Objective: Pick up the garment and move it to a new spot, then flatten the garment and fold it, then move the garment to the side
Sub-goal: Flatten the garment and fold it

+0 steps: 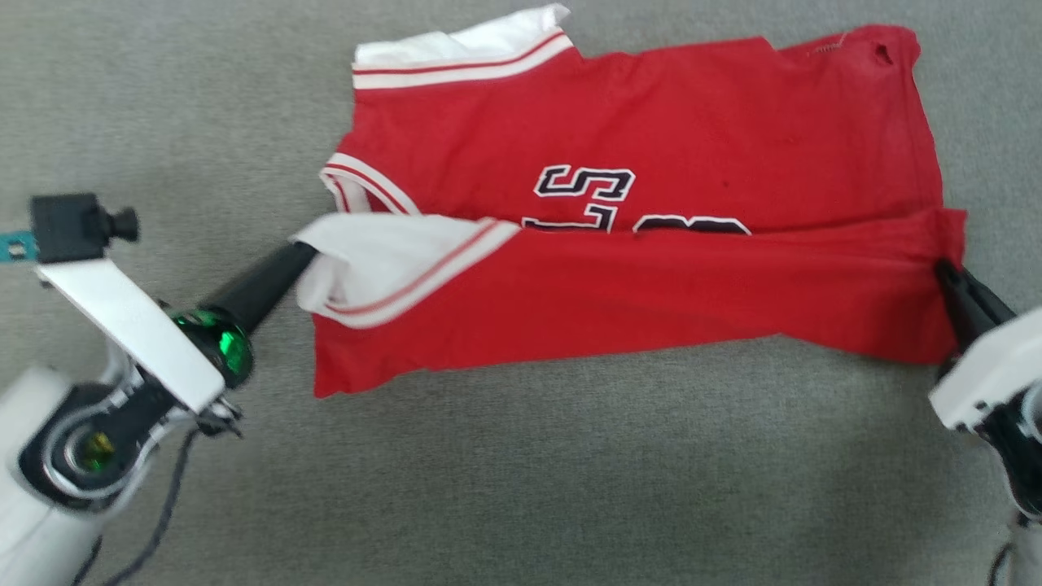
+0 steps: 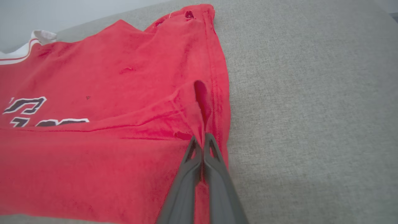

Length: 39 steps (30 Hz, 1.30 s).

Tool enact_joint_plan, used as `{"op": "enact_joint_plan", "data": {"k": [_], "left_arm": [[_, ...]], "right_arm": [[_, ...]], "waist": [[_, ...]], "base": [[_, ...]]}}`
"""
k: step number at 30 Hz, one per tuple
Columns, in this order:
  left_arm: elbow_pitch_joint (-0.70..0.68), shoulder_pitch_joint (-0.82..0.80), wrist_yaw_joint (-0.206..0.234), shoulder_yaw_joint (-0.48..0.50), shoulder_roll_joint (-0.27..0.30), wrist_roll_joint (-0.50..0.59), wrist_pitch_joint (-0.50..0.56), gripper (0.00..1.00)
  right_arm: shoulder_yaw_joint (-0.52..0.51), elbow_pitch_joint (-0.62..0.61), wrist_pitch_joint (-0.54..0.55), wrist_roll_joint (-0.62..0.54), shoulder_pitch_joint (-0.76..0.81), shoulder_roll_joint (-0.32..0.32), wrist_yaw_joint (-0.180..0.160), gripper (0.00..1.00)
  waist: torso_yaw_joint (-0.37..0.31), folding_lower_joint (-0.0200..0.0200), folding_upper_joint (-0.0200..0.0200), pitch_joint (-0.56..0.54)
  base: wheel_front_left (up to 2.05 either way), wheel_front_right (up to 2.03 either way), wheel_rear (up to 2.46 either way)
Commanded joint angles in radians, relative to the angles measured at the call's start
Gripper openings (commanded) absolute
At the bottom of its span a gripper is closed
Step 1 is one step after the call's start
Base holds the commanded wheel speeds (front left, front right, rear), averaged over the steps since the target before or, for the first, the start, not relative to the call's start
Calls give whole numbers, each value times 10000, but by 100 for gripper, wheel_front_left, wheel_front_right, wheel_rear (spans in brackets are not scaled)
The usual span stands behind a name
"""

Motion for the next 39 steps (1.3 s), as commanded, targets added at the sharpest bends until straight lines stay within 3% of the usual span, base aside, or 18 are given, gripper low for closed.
{"op": "enact_joint_plan", "data": {"k": [1,10,11,13,14,16,20,24,30,35,39], "left_arm": [[141,-147,23,110,-67,4,70,0],[1980,-617,23,509,-566,646,911,0],[2232,-662,23,487,-586,960,822,11],[2308,-694,23,361,-560,1287,675,56],[2270,-732,23,254,-493,1532,576,100],[2074,-811,23,49,-364,1780,406,100],[1692,-972,23,-749,407,3031,-240,100],[1139,-1139,23,-1635,1221,3529,-763,100],[135,-1256,23,-3227,2410,3550,363,100],[-77,-1445,23,-3911,2662,2872,1065,100],[344,-1626,23,-4257,2367,2158,1624,100]], "right_arm": [[40,119,-105,-127,-147,40,-4,0],[517,1919,-1003,-498,-1259,277,-5,0],[617,2133,-1203,-571,-1338,280,-5,2],[719,2235,-1463,-721,-1443,207,-5,48],[751,2257,-1609,-816,-1473,163,-5,100],[760,2254,-1881,-952,-1464,99,-4,100],[659,2068,-2116,-1082,-1223,29,-4,100],[408,1649,-2242,-1085,-879,50,-4,100],[313,974,-2021,-1059,-360,162,-4,100],[435,746,-1988,-1034,-274,369,-4,100],[650,754,-2025,-1012,-305,413,-4,100]], "waist": [[-179,0,0,207],[-426,0,0,626],[-447,0,0,636],[-451,0,0,609],[-445,0,0,577],[-408,0,0,466],[-358,0,0,172],[-301,0,0,-165],[-320,0,0,-396],[-563,0,0,-271],[-766,0,0,-96]], "base": [[0,0,0],[0,0,0],[0,0,0],[0,0,0],[0,0,0],[0,0,0],[0,0,0],[0,0,0],[0,0,0],[0,0,0],[0,0,0]]}}
